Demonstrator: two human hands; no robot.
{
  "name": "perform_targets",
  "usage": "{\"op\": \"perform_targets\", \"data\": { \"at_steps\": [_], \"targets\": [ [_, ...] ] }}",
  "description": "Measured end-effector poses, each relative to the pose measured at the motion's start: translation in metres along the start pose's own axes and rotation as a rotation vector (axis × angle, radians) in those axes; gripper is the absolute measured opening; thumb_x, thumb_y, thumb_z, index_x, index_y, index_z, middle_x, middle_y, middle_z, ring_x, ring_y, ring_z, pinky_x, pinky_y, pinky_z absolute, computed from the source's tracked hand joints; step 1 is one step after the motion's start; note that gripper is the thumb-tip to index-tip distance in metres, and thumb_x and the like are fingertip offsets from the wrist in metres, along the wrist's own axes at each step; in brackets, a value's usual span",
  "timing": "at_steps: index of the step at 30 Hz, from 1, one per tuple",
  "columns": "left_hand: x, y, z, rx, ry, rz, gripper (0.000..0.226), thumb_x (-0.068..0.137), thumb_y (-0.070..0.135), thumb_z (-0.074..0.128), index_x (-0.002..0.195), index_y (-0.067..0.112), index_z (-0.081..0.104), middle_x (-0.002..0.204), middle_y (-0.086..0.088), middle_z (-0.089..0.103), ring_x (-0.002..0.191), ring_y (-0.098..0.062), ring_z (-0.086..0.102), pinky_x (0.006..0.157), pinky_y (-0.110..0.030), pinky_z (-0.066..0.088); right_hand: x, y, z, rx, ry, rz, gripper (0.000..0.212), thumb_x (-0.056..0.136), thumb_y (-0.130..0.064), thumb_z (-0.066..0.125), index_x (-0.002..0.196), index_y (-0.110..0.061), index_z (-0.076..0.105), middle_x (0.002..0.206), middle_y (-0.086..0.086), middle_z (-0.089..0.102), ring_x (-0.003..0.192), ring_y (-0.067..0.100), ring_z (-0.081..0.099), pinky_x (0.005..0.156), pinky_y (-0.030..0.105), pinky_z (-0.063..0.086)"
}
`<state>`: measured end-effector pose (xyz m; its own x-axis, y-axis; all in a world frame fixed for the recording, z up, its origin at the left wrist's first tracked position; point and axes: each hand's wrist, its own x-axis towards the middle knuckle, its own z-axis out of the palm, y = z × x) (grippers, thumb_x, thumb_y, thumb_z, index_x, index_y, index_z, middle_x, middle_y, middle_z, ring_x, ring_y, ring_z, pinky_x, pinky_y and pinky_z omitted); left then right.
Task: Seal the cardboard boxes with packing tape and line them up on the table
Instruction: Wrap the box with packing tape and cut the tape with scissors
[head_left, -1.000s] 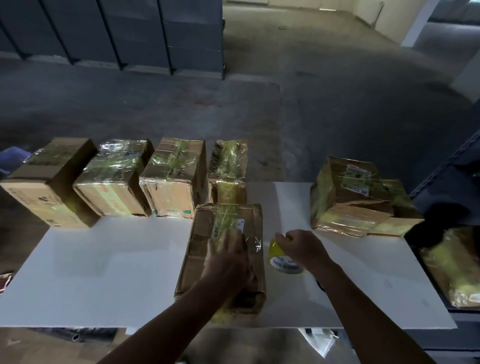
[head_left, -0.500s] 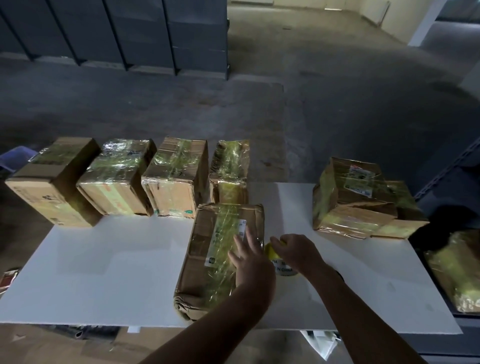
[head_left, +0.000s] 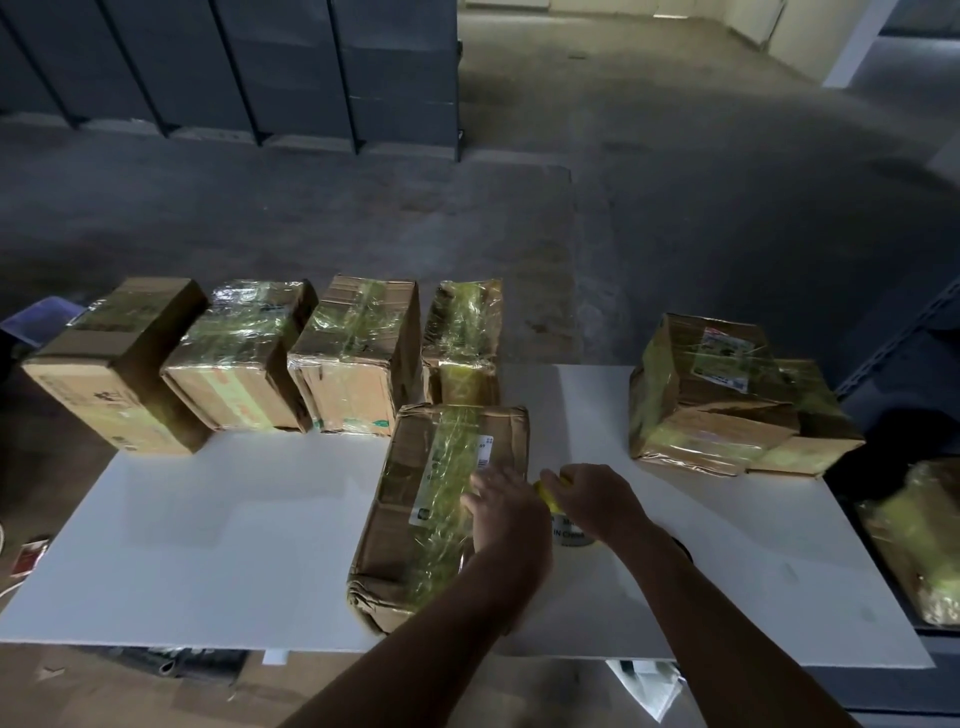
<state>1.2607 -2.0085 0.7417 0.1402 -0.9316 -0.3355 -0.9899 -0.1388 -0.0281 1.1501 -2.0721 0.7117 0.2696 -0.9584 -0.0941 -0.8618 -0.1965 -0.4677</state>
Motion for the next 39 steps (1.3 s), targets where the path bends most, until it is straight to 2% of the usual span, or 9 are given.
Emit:
{"op": "perform_targets", "data": {
  "at_steps": [4, 9, 12, 16, 19, 25, 29, 32, 39],
  "targets": [
    [-0.005, -0.014, -0.005, -0.056, 0.001, 0.036, 0.072, 0.09, 0.023, 0.058, 0.144, -0.005, 0.02, 0.148, -0.031, 0.027, 0.137, -0.042, 0.028, 0.106, -0.048, 0.036, -0.001, -0.009, 0.001, -0.019, -0.016, -0.008, 0.044, 0.096, -0.043, 0.044, 0.068, -0.012, 0.058, 0.059, 0.001, 0.052, 0.06, 0.018, 0.055, 0.057, 0.024, 0.039],
    [-0.011, -0.034, -0.01, -0.097, 0.023, 0.162, 0.081, 0.093, 0.019, 0.054, 0.153, 0.014, 0.0, 0.162, -0.01, 0.003, 0.141, -0.043, 0.022, 0.107, -0.051, 0.038, -0.003, -0.024, 0.006, -0.064, -0.033, -0.01, 0.051, 0.096, -0.046, 0.04, 0.076, -0.007, 0.066, 0.068, 0.005, 0.058, 0.068, 0.021, 0.061, 0.067, 0.031, 0.05],
    [-0.011, -0.033, -0.006, -0.002, 0.027, 0.166, 0.079, 0.096, 0.018, 0.05, 0.152, 0.007, -0.004, 0.159, -0.02, 0.005, 0.14, -0.048, 0.021, 0.1, -0.049, 0.045, -0.007, -0.023, 0.009, -0.044, -0.041, 0.009, 0.05, 0.096, -0.047, 0.04, 0.068, -0.011, 0.059, 0.064, 0.003, 0.055, 0.066, 0.02, 0.058, 0.065, 0.03, 0.047],
    [-0.013, -0.03, 0.015, 0.119, 0.059, 0.11, 0.069, 0.101, 0.018, 0.041, 0.145, -0.012, -0.002, 0.15, -0.04, 0.008, 0.14, -0.052, 0.016, 0.108, -0.052, 0.037, -0.014, -0.022, 0.01, 0.002, -0.044, 0.023, 0.046, 0.097, -0.044, 0.042, 0.065, -0.014, 0.054, 0.056, -0.002, 0.045, 0.059, 0.017, 0.05, 0.06, 0.028, 0.04],
    [-0.014, -0.031, 0.012, 0.116, 0.084, 0.11, 0.065, 0.099, 0.017, 0.045, 0.145, -0.012, 0.009, 0.149, -0.037, 0.017, 0.138, -0.048, 0.024, 0.105, -0.049, 0.038, -0.016, -0.023, 0.01, 0.004, -0.024, 0.027, 0.048, 0.097, -0.043, 0.043, 0.065, -0.01, 0.057, 0.059, 0.003, 0.05, 0.062, 0.021, 0.053, 0.063, 0.031, 0.044],
    [-0.021, -0.043, 0.011, -0.147, 0.217, 0.071, 0.054, 0.086, 0.025, 0.056, 0.136, 0.012, 0.039, 0.135, -0.012, 0.044, 0.12, -0.029, 0.042, 0.09, -0.042, 0.04, -0.019, -0.022, 0.014, 0.078, 0.032, 0.063, 0.048, 0.095, -0.044, 0.046, 0.073, -0.005, 0.064, 0.067, 0.01, 0.063, 0.066, 0.024, 0.061, 0.063, 0.033, 0.049],
    [-0.022, -0.04, 0.007, -0.098, 0.179, 0.107, 0.053, 0.092, 0.024, 0.053, 0.14, 0.01, 0.033, 0.142, -0.013, 0.033, 0.123, -0.029, 0.041, 0.091, -0.041, 0.044, -0.021, -0.02, 0.015, 0.085, 0.024, 0.094, 0.048, 0.096, -0.042, 0.044, 0.074, -0.004, 0.063, 0.066, 0.01, 0.059, 0.065, 0.024, 0.056, 0.061, 0.032, 0.043],
    [-0.022, -0.04, 0.008, -0.157, 0.158, 0.104, 0.056, 0.094, 0.022, 0.054, 0.142, 0.008, 0.029, 0.146, -0.015, 0.028, 0.113, -0.027, 0.054, 0.083, -0.036, 0.051, -0.022, -0.019, 0.015, 0.078, 0.016, 0.1, 0.047, 0.097, -0.042, 0.043, 0.076, -0.005, 0.063, 0.066, 0.008, 0.056, 0.064, 0.022, 0.052, 0.059, 0.029, 0.038],
    [-0.017, -0.037, 0.01, -0.225, 0.152, 0.104, 0.086, 0.091, 0.019, 0.058, 0.152, 0.003, -0.001, 0.159, -0.02, 0.008, 0.11, -0.032, 0.061, 0.082, -0.036, 0.052, -0.022, -0.018, 0.013, 0.094, 0.002, 0.091, 0.047, 0.097, -0.043, 0.043, 0.068, -0.009, 0.057, 0.062, 0.006, 0.054, 0.064, 0.023, 0.055, 0.058, 0.029, 0.038]
  ]
}}
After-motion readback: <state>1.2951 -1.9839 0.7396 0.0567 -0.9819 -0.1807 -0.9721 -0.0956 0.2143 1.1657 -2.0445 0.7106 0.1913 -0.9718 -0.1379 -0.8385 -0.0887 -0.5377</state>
